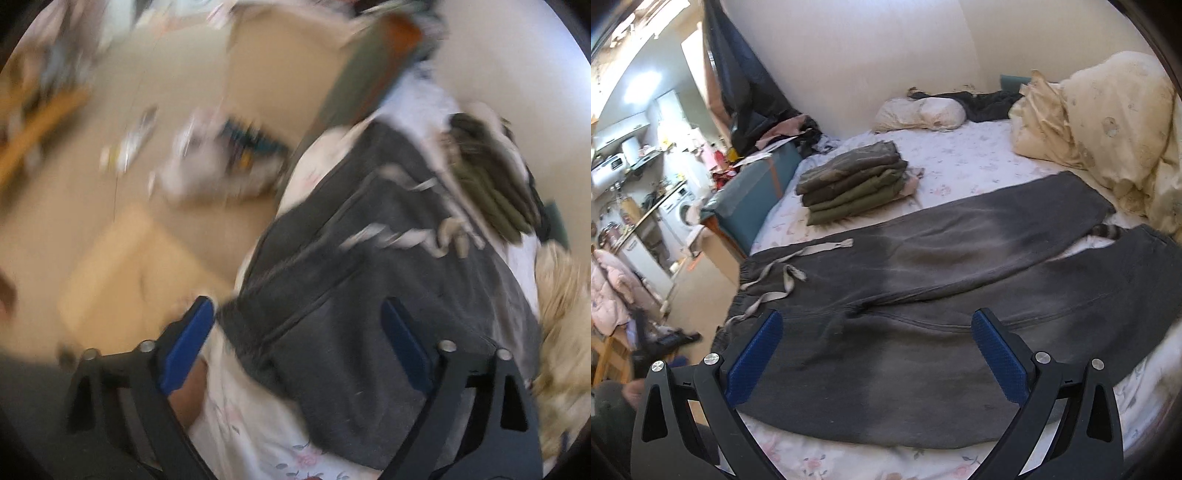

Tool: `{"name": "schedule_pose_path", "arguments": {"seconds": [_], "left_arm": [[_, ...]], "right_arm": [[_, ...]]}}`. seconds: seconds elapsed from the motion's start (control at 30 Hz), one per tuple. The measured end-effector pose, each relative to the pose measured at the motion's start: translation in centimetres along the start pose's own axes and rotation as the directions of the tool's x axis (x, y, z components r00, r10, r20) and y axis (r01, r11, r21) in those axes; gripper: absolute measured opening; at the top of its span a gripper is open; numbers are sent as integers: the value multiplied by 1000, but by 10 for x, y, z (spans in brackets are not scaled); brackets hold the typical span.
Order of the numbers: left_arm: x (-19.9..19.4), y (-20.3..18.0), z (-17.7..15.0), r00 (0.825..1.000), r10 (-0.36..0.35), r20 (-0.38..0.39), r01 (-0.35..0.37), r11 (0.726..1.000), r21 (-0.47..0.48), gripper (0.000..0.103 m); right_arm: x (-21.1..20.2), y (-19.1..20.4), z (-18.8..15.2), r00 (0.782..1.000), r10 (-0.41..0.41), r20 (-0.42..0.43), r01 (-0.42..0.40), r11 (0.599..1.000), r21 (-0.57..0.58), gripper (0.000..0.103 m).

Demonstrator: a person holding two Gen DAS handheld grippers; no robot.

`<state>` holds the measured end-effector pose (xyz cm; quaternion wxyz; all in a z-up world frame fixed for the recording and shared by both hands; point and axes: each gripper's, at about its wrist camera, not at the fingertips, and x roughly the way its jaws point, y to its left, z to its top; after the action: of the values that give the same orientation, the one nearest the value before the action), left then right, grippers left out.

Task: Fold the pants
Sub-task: 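Grasp the waistband with the left tool while the right tool grasps the leg hem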

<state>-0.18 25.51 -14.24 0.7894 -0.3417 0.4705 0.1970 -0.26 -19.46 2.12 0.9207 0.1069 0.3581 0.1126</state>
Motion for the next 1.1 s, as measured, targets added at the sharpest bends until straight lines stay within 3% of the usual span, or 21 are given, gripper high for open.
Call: {"name": "schedule_pose_path", "arguments": {"seconds": [0.07,0.2,0.23,0.27,0.33,0.4,0.43,0.47,0.67,0.77,0.83,0.9,0.93,1.0,1.03,1.1], "left_arm": [[16,4,-12,999,21,-46,-23,999,-35,83],[53,12,-28,994,-21,-109,13,998,-67,82],[55,16,-29,994,-28,-107,20,997,-76,77],[53,17,-29,995,-44,-92,36,995,-91,62],[36,7,-26,999,-4,-37,1,998,-66,44],[19,-8,-26,999,33,22,-33,999,-1,35],[10,-16,-25,999,20,51,-21,999,24,22],[4,-24,-24,998,-7,65,3,998,57,18],[-31,-50,-11,996,6,88,-18,992,127,17],[-45,-66,-7,994,8,107,-28,983,180,16],[-48,-74,-2,995,-3,101,-15,984,176,16],[-48,-74,1,996,-41,85,29,989,147,16],[-48,-74,3,995,-48,84,36,989,143,16],[-49,-75,6,995,-57,86,44,988,146,15],[-48,-75,7,995,-58,84,46,988,145,15],[-48,-73,7,995,-72,69,63,990,127,15]], "right_arm": [[-1,2,0,1000,11,1,-11,1000,-9,103],[0,0,1,1000,8,-9,-8,1000,-5,103],[0,-1,1,1000,-5,-7,5,1000,-15,103],[0,-1,1,1000,-23,-2,23,999,-29,103],[-3,-3,1,997,-80,16,81,995,-58,103],[-4,-7,1,995,-98,19,99,994,-54,103],[-4,-10,1,995,-94,14,95,995,-42,103],[-2,-12,1,996,-93,7,94,995,-35,103],[13,-20,-3,997,-39,-69,40,999,25,103],[31,-21,-16,987,-89,-135,95,995,40,103],[46,-29,-31,969,-116,-218,137,987,86,103],[55,-45,-52,955,-50,-292,123,963,238,103],[61,-55,-69,943,3,-332,118,931,344,103],[78,-67,-104,903,67,-425,151,876,459,103],[88,-73,-122,882,87,-464,179,848,499,102],[91,-93,-138,871,44,-489,270,788,553,101]]}}
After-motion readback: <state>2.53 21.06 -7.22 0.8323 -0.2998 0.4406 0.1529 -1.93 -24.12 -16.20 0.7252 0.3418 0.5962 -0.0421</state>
